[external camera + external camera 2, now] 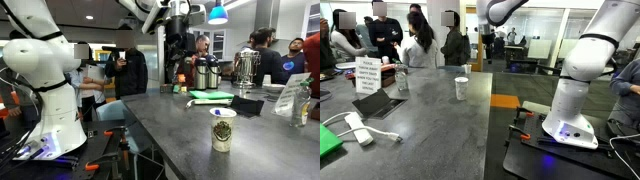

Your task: Pick up the cup from the table and slightly move it to the left

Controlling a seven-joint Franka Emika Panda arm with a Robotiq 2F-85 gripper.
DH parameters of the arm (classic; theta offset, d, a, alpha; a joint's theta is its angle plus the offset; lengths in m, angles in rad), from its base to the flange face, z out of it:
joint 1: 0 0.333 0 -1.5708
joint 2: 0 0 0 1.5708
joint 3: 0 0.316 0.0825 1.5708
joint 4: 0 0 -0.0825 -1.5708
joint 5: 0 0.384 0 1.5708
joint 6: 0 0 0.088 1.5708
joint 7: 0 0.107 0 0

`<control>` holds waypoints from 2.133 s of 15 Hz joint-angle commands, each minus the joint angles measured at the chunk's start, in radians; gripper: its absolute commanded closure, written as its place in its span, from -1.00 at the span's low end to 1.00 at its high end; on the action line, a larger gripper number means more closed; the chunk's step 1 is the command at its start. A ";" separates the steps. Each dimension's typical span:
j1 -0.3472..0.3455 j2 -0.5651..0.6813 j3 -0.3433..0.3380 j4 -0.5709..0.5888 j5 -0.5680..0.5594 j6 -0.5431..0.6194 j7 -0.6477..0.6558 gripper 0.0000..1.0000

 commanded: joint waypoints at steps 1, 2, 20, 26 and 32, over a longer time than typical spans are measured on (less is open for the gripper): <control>0.011 0.000 -0.010 0.002 -0.002 -0.003 0.002 -1.00; 0.011 0.000 -0.010 0.002 -0.002 -0.003 0.002 -1.00; 0.017 0.156 -0.035 0.156 0.122 0.022 -0.010 -1.00; -0.003 0.364 -0.037 0.291 0.381 0.151 -0.247 -1.00; -0.056 0.494 -0.015 0.386 0.495 0.150 -0.395 -1.00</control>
